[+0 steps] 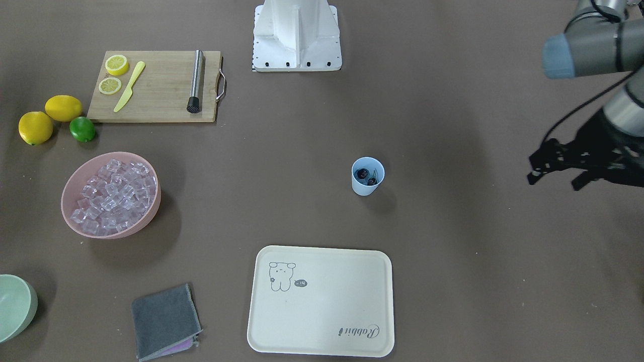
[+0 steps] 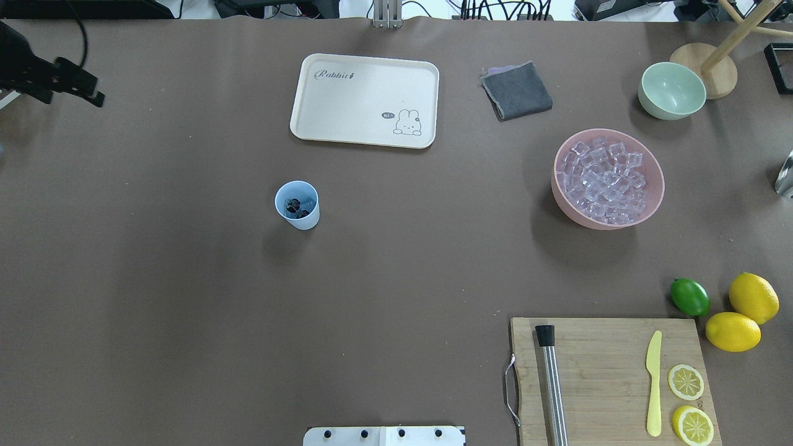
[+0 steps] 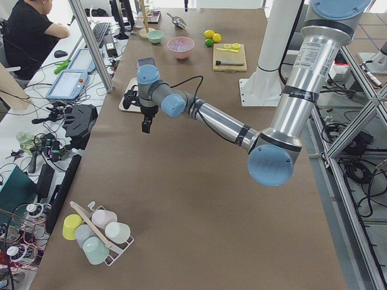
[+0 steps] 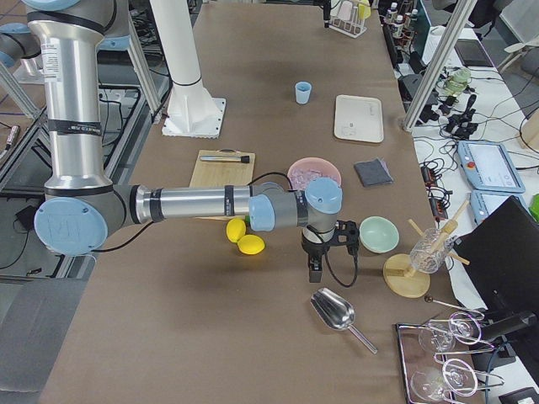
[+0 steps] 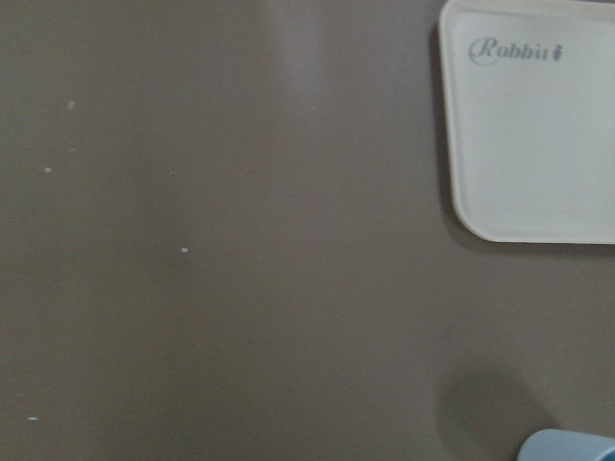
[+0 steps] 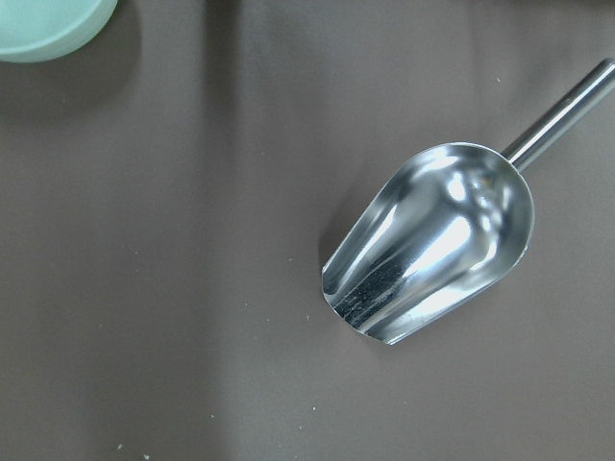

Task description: Put ice and cherries in cup

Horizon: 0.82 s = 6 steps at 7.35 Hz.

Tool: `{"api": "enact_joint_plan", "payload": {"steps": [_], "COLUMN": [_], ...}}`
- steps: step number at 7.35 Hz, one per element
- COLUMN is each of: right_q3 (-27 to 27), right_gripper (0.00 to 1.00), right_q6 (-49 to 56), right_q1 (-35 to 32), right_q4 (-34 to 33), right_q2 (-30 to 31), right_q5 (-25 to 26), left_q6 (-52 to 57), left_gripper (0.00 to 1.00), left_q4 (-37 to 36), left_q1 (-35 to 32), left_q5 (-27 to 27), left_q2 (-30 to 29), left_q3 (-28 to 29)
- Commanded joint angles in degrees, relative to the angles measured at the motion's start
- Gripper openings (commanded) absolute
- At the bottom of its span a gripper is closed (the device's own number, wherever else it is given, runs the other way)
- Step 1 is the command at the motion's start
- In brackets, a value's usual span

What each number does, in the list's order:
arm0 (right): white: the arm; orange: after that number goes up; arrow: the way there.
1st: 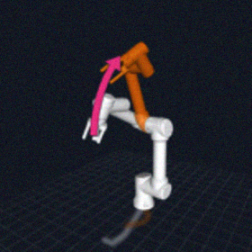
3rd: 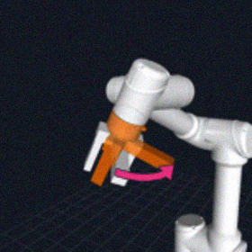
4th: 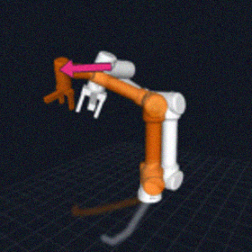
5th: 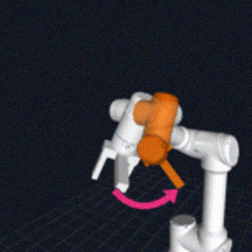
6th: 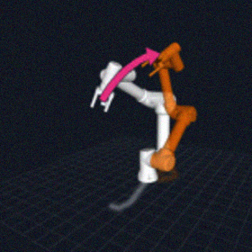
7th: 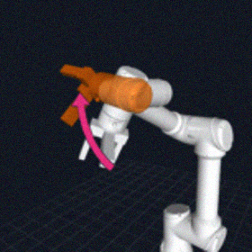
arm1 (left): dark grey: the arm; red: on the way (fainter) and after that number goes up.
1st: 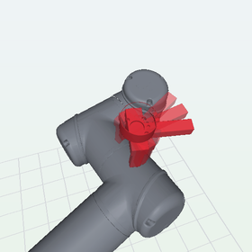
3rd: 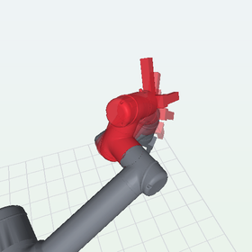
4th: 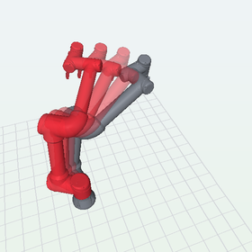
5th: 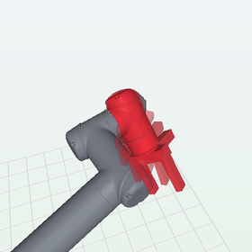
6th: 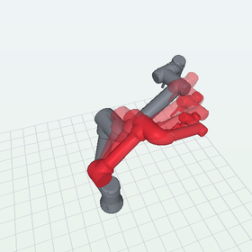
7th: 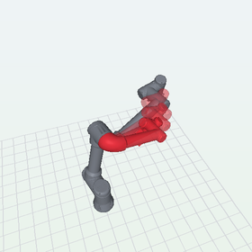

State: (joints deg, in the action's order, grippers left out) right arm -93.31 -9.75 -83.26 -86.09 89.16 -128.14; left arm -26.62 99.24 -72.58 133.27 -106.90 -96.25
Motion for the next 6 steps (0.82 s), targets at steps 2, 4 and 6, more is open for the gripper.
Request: {"api": "enact_joint_plan", "payload": {"steps": [2, 4, 6], "right_q3": [-0.03, -0.03, 0.32], "right_gripper": [1.0, 1.0, 1.0], "right_q6": [-0.09, -0.61, -0.27], "right_q1": [-0.06, 0.03, 0.03], "right_q4": [-1.19, -0.75, -0.58], "right_q2": [-0.66, -0.39, -0.74], "right_q5": [0.0, -0.09, -0.09], "left_q6": [20.52, 20.3, 16.81], "left_gripper": [0.97, 0.97, 0.97], "left_q4": [-0.02, 5.66, 6.76], "left_q1": [-11.25, -11.71, -11.71], "left_q5": [2.61, 2.35, 2.18], "left_q2": [1.17, 7.64, 7.94], "left_q3": [16.04, 17.05, 17.06]}}
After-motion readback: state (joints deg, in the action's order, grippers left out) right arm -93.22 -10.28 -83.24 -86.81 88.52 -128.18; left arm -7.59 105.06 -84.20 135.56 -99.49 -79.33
